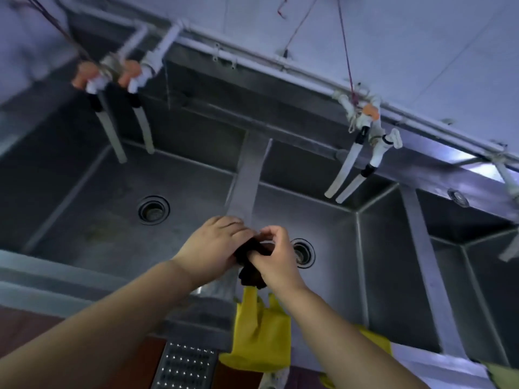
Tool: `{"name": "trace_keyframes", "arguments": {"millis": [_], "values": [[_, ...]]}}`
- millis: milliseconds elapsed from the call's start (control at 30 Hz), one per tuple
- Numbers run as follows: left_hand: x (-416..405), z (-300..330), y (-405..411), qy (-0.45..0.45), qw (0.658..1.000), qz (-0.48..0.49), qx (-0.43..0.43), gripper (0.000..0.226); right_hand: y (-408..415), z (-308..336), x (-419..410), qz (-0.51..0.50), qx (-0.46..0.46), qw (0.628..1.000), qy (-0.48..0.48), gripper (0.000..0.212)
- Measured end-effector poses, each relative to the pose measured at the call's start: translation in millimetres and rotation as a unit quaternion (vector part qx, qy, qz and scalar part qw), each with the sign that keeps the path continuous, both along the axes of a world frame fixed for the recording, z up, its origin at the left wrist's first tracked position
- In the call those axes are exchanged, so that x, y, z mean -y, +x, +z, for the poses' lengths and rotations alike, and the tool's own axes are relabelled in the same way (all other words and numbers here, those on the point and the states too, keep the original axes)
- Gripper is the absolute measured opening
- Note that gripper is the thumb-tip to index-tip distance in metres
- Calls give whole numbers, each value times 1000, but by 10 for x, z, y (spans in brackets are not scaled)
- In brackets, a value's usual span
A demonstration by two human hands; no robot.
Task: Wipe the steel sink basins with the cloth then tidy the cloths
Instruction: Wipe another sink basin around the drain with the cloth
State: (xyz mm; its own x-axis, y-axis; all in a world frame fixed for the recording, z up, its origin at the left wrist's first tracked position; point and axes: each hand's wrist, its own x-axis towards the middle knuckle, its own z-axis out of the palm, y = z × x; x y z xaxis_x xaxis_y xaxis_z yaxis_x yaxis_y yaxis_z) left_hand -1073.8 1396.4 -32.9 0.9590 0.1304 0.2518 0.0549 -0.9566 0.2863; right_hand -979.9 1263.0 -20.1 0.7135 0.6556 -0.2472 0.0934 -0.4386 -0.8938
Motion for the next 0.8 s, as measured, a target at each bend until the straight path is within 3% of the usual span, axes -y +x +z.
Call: {"name": "trace_keyframes", "arguments": {"millis": [267, 400, 467, 533, 600, 667, 800], "values": [[-478, 464, -1280, -72, 987, 146, -16, 38, -1035, 470, -665, 122, -50, 991, 25, 22], [-696, 716, -1733, -166, 960, 227, 3, 18, -1416, 698, -956, 196, -49, 979, 27, 17], [-800, 784, -1863, -194, 945, 265, 7, 10, -1534, 750, -1059, 220, -36, 974, 30, 22], [-904, 805, -1965, -209, 929, 306, 2, 20, -1613, 718, -1156, 250, -19, 967, 39, 41], [-1020, 792, -2032, -227, 912, 341, 1, 22, -1664, 621, -1274, 279, 35, 959, 25, 71], [-1142, 755, -2064, -244, 897, 368, -7, 23, -1692, 488, -1428, 297, 134, 945, -5, 87], [-1448, 593, -2059, -266, 883, 383, -49, 25, -1671, 201, -1822, 292, 302, 907, 9, 70]]}}
